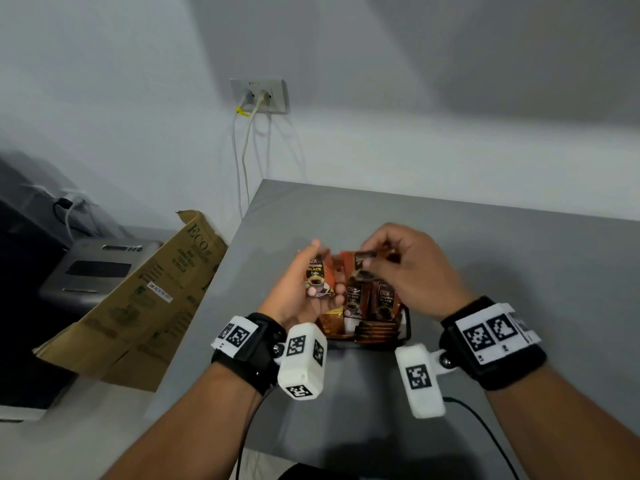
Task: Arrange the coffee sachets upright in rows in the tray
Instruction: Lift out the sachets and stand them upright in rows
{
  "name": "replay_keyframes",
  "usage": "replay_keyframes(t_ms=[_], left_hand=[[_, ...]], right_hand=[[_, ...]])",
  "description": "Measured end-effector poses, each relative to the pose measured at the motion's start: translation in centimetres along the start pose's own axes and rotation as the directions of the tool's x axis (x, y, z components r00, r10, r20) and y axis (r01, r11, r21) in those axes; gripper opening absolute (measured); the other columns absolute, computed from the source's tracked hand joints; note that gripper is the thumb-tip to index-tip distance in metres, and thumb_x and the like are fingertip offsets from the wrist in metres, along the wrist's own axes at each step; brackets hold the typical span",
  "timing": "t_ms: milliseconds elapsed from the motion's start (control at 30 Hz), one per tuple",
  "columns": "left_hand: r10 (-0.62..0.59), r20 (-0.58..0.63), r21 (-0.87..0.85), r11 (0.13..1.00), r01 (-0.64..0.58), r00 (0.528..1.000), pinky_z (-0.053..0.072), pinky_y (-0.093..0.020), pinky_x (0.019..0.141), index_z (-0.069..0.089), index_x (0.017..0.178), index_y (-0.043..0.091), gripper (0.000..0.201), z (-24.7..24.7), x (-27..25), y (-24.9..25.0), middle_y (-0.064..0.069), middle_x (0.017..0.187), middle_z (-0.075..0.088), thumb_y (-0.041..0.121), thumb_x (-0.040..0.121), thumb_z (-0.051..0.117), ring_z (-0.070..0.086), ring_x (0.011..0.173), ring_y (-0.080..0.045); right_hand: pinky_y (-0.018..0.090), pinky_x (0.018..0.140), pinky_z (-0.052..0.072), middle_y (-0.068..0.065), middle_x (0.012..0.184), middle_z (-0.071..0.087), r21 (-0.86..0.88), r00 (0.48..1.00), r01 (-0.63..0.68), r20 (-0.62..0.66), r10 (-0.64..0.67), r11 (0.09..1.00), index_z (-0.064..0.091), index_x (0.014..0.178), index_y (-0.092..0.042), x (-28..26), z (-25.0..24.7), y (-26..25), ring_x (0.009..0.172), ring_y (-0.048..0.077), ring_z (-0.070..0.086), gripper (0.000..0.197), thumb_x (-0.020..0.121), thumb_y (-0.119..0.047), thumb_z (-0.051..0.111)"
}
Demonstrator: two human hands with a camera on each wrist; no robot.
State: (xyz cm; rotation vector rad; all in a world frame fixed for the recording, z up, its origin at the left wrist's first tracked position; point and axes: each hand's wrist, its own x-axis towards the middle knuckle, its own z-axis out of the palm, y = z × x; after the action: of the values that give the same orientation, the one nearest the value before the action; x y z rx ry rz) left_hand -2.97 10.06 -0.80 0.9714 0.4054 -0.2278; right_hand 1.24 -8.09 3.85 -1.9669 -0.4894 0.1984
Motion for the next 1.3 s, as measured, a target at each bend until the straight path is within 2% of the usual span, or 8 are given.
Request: replay_keyframes(t_ms=[67,133,267,533,867,1033,1167,1300], left_hand=[[0.088,-0.049,0.053,0.995,-0.085,0.995,0.053,-0.026,0.051,0.062,0.101,0.007,0.009,-0.4,0.3,0.1,-0.013,0.083,0.068,0.006,0.093,0.061,0.064,0.064,-0.021],[0.166,-0.082,0.147,0.977,-0.153,0.983,0.054,-0.025,0.052,0.059,0.115,0.001,0.034,-0.6,0.5,0.4,-0.013,0.088,0.069,-0.015,0.085,0.059,0.067,0.067,-0.021],[0.243,-0.039,0.318,0.923,-0.219,0.969,0.058,-0.039,0.068,0.054,0.122,0.010,0.053,-0.6,0.3,0.4,-0.016,0.096,0.068,-0.015,0.076,0.066,0.068,0.080,-0.031],[0.108,0.000,0.145,0.984,-0.106,0.994,0.060,-0.042,0.064,0.060,0.110,0.001,0.034,0.7,-0.3,-0.9,-0.018,0.088,0.068,-0.016,0.085,0.044,0.069,0.075,-0.029],[0.147,-0.012,0.194,0.971,-0.142,0.989,0.061,-0.040,0.071,0.056,0.120,0.008,0.031,0.5,-0.4,-1.2,-0.014,0.106,0.069,-0.006,0.093,0.058,0.070,0.093,-0.026],[0.137,-0.040,0.218,0.968,-0.125,0.990,0.059,-0.039,0.061,0.054,0.116,0.014,0.019,1.6,-0.3,-1.5,-0.015,0.105,0.067,0.017,0.098,0.058,0.071,0.082,-0.025],[0.027,-0.036,0.097,0.995,-0.024,0.999,0.057,-0.048,0.079,0.053,0.131,0.002,0.066,2.2,0.0,-1.3,-0.029,0.123,0.063,0.058,0.097,0.040,0.064,0.099,-0.038],[0.050,-0.016,0.060,0.997,-0.049,0.999,0.056,-0.042,0.072,0.054,0.129,0.001,0.059,1.8,0.0,-1.3,-0.020,0.106,0.067,0.051,0.101,0.036,0.065,0.081,-0.028]], right_hand=[[0.019,0.094,0.046,-0.015,0.107,0.068,-0.069,0.990,0.022,0.139,-0.012,0.997,0.071,0.088,-0.031,-0.7,0.1,0.6,0.102,-0.001,0.063,0.025,0.084,-0.007,0.075],[0.023,0.099,0.045,-0.016,0.115,0.069,-0.026,0.991,-0.015,0.133,0.019,1.000,0.075,0.096,-0.032,-1.3,0.1,1.5,0.109,0.001,0.063,0.028,0.082,-0.008,0.078],[0.048,0.093,0.056,0.005,0.102,0.077,0.393,0.970,-0.235,0.037,0.241,0.889,0.074,0.105,-0.016,-1.2,0.0,2.1,0.096,0.026,0.073,0.028,0.079,-0.004,0.079],[0.048,0.087,0.058,0.017,0.110,0.071,0.510,0.885,-0.418,0.041,0.464,0.752,0.061,0.109,-0.010,-0.1,2.0,2.6,0.095,0.029,0.071,0.011,0.098,-0.008,0.057],[0.043,0.080,0.056,0.019,0.117,0.069,0.750,0.907,-0.359,0.140,0.398,0.555,0.057,0.128,-0.009,-0.6,1.8,2.5,0.098,0.029,0.070,0.034,0.095,0.003,0.055],[0.045,0.085,0.056,0.025,0.108,0.070,0.728,0.903,-0.386,0.173,0.393,0.567,0.062,0.118,0.004,-0.5,2.5,2.5,0.092,0.032,0.069,0.026,0.093,0.007,0.054],[0.044,0.080,0.055,0.014,0.091,0.075,0.681,0.904,-0.386,0.145,0.402,0.622,0.066,0.103,-0.006,-0.7,4.0,2.1,0.082,0.025,0.072,0.024,0.092,0.011,0.052],[0.041,0.075,0.055,0.014,0.095,0.075,0.665,0.899,-0.339,0.021,0.438,0.665,0.065,0.107,-0.008,-0.4,3.3,2.3,0.084,0.026,0.071,0.022,0.091,0.006,0.056]])
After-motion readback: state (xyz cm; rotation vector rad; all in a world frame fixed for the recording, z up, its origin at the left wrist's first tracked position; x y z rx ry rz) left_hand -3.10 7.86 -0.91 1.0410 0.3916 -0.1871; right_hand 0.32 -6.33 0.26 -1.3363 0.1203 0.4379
